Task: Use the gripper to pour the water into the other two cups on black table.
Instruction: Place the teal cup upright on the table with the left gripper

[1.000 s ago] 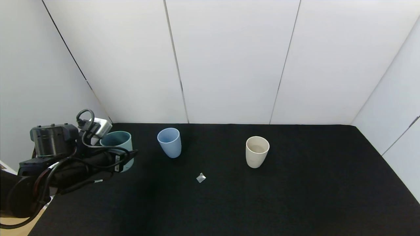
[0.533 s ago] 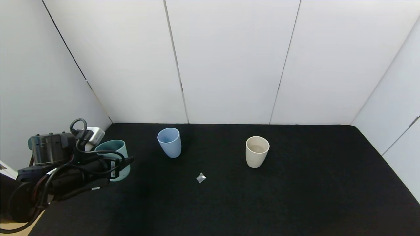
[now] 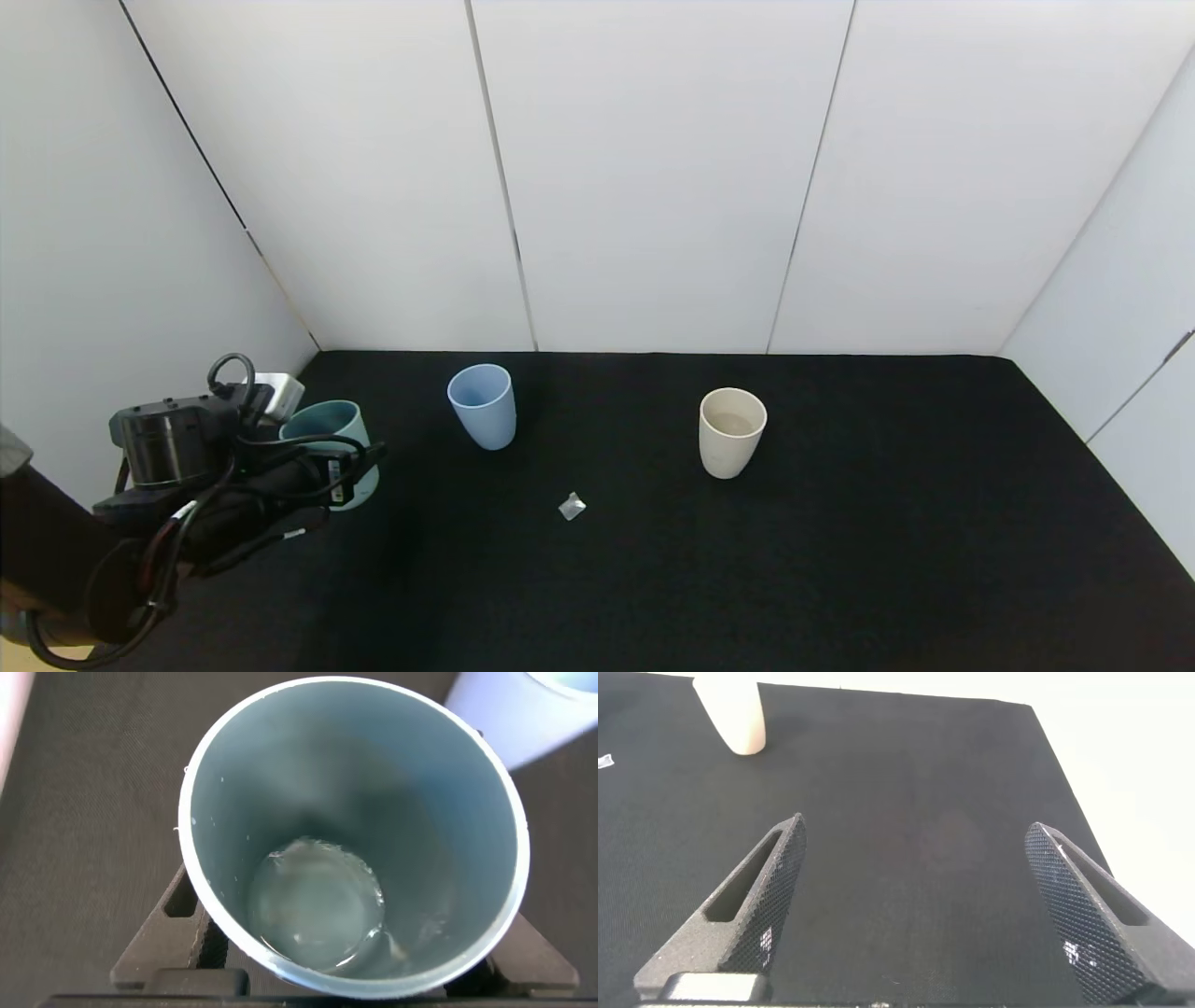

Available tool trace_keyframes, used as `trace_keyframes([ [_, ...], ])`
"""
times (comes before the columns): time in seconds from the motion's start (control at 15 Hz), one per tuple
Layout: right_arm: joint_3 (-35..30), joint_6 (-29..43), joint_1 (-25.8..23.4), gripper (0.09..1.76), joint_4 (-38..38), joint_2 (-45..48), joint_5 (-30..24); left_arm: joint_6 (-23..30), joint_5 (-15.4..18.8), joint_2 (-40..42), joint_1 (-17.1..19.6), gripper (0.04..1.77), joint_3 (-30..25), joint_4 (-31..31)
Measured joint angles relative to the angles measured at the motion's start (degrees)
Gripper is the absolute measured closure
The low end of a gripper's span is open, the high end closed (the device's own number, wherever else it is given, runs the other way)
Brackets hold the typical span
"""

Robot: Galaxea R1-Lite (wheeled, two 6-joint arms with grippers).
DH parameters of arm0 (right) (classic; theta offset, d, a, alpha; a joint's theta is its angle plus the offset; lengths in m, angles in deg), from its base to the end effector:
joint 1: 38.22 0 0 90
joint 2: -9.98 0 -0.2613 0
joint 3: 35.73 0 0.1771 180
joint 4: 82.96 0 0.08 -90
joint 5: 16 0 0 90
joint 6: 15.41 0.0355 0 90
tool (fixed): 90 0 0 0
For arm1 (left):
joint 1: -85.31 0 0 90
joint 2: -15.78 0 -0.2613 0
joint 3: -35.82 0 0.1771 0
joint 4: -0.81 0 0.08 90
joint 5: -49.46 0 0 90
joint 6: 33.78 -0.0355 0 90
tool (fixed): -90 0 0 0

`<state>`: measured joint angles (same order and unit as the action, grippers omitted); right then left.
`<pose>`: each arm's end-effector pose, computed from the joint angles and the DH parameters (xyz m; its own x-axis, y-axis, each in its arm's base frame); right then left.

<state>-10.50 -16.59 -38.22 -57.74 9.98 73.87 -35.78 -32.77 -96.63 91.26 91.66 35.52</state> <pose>0.0144 0.0001 0.0755 1.0000 0.0023 0.0002 -0.0023 0.9998 -0.0206 0.3029 0.0267 0.0509 0.9286 -0.0391 -0.3689 0.0350 0.9992 -0.0179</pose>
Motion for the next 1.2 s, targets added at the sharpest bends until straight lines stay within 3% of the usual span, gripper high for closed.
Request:
trace_keyframes([
  [0.33,0.00,-0.02,0.00,0.14,0.00,0.00,-0.02,0.27,-0.35,-5.01,0.09,0.62,-1.56,6.07],
  [0.93,0.00,0.00,0.00,0.14,0.00,0.00,-0.02,0.21,-0.85,-9.58,0.09,0.62,-1.78,8.78],
  [1.2,0.00,0.00,0.00,0.14,0.00,0.00,-0.02,0.22,-0.85,-9.89,0.27,0.41,-1.80,8.66],
])
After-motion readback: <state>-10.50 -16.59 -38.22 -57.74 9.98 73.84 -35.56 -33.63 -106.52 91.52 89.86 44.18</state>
